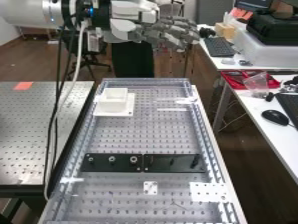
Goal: Grab the chopstick and place it in the clear container
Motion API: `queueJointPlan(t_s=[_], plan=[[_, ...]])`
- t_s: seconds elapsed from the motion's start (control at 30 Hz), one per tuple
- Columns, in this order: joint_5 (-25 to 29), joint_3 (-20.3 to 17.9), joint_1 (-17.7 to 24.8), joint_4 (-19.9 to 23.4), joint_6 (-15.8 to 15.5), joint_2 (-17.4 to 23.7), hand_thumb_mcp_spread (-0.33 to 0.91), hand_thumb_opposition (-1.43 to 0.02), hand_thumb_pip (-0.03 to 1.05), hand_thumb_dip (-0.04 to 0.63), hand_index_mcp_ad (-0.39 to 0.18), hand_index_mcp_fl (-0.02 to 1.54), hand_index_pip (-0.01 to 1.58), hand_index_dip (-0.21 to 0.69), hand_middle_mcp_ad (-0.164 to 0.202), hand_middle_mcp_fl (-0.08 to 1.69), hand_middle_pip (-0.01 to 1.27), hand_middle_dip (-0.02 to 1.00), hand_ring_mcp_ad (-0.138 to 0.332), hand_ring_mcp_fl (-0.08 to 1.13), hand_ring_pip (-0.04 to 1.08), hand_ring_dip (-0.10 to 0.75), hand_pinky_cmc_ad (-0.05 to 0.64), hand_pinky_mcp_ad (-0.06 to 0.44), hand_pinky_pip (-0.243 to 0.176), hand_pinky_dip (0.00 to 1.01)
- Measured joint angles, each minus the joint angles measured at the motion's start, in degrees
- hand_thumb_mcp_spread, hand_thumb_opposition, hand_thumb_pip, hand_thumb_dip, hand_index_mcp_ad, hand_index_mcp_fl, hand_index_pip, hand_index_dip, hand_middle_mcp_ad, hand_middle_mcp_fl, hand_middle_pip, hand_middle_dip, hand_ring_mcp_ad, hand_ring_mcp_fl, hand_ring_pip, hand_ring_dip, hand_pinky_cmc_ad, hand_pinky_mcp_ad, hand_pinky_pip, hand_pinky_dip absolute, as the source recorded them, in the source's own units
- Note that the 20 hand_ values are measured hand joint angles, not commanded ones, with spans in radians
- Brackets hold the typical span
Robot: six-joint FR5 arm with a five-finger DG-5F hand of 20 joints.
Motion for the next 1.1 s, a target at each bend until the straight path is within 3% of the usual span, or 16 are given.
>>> queueJointPlan(t_s=[0.17,0.23,0.6,0.83,0.97,1.1], plan=[[-0.2,4.4,-0.6,-4.3,1.1,-0.5,0.02,-0.68,0.51,-0.012,-0.063,0.02,0.07,0.209,0.044,-0.01,0.12,0.22,0.188,-0.02,0.08,0.079,0.337,0.150,-0.126,0.30],[0.8,4.7,-0.4,-4.2,0.6,-0.6,0.02,-0.68,0.51,-0.009,-0.040,0.02,0.07,0.202,0.054,-0.01,0.13,0.22,0.194,-0.01,0.08,0.066,0.339,0.148,-0.126,0.29],[9.0,6.0,1.6,-0.9,-0.3,0.8,-0.01,-0.76,0.55,-0.009,-0.040,0.02,0.07,0.169,0.065,-0.01,0.12,0.19,0.202,0.00,0.08,0.047,0.340,0.157,-0.126,0.23],[14.5,12.9,2.6,-7.5,-0.4,-1.1,-0.03,-0.77,0.56,-0.026,-0.038,0.02,0.07,0.155,0.072,-0.01,0.13,0.18,0.199,0.00,0.08,0.049,0.340,0.169,-0.126,0.19],[15.3,17.3,2.5,-12.4,0.5,-4.4,-0.04,-0.77,0.56,-0.030,-0.038,0.02,0.07,0.154,0.073,-0.01,0.12,0.19,0.202,0.00,0.08,0.049,0.340,0.169,-0.122,0.19],[14.6,19.3,1.9,-14.1,0.7,-6.2,-0.05,-0.77,0.56,-0.024,-0.040,0.02,0.07,0.154,0.072,-0.01,0.12,0.19,0.199,0.00,0.08,0.045,0.340,0.169,-0.122,0.19]])
